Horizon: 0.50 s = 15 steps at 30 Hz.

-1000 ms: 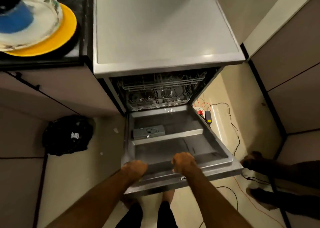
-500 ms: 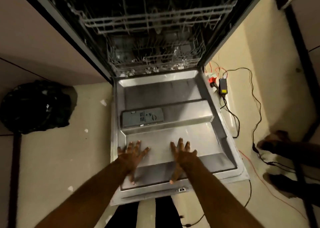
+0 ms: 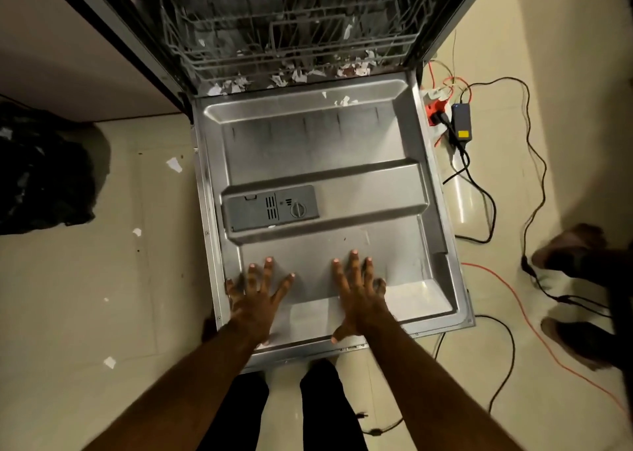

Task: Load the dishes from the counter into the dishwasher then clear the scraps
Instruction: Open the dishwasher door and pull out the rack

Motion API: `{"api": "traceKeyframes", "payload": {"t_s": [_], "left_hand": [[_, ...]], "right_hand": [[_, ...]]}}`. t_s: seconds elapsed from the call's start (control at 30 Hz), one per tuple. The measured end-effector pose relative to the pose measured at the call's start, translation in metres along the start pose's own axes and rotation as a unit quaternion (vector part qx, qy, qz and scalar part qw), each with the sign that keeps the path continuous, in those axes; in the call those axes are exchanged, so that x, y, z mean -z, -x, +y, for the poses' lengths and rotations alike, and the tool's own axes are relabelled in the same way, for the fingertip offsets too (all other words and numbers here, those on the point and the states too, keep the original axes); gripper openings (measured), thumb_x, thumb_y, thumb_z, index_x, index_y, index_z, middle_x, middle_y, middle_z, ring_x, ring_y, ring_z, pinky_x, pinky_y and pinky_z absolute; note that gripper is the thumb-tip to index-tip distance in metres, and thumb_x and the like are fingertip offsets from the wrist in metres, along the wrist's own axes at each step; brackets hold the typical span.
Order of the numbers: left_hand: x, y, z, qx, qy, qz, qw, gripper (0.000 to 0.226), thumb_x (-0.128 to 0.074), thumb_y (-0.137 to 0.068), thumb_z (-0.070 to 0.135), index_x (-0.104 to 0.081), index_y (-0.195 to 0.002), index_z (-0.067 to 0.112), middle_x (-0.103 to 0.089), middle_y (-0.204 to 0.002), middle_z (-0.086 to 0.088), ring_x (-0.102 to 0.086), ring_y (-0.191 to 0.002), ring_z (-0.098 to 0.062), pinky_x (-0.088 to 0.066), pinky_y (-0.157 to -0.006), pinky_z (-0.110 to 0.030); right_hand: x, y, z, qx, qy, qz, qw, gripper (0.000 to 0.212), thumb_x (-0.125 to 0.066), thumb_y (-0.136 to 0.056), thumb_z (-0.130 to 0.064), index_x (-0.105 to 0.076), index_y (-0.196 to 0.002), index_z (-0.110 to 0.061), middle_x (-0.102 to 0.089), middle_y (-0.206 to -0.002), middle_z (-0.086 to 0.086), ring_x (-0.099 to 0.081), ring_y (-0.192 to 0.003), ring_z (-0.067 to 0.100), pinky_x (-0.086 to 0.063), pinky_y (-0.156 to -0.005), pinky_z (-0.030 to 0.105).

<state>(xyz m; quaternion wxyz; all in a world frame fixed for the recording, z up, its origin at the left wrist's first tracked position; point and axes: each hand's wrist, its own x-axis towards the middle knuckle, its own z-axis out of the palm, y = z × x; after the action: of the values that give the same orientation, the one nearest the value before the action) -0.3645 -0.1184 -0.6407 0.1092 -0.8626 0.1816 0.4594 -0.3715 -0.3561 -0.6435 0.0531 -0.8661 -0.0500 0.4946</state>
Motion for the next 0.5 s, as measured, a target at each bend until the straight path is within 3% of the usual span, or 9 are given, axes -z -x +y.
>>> {"api": "traceKeyframes", "payload": {"t_s": [0.33,0.5], "left_hand": [[-0.014,-0.013,0.005,0.010,-0.014,0.019,1.000,0.146,-0.083,-0.066,0.064,0.034,-0.149,0.037,0.036,-0.157,-0.024,0.006,-0.147,-0.057,-0.019,-0.106,-0.082],[0.000,-0.007,-0.004,0.002,0.015,0.013,1.000,0.142,-0.084,-0.068,0.059,0.029,-0.151,0.041,0.028,-0.163,-0.015,0.003,-0.150,-0.051,-0.021,-0.109,-0.077]], "right_hand": [[-0.020,-0.018,0.009,0.010,-0.014,0.027,0.999,0.168,-0.090,-0.051,-0.073,0.033,-0.157,-0.030,0.046,-0.159,0.016,0.031,-0.148,0.054,-0.005,-0.118,0.079],[-0.009,-0.010,0.004,0.008,-0.016,0.041,0.999,0.154,-0.085,-0.064,-0.071,0.030,-0.159,-0.031,0.037,-0.166,0.012,0.021,-0.155,0.047,-0.005,-0.121,0.074]]}}
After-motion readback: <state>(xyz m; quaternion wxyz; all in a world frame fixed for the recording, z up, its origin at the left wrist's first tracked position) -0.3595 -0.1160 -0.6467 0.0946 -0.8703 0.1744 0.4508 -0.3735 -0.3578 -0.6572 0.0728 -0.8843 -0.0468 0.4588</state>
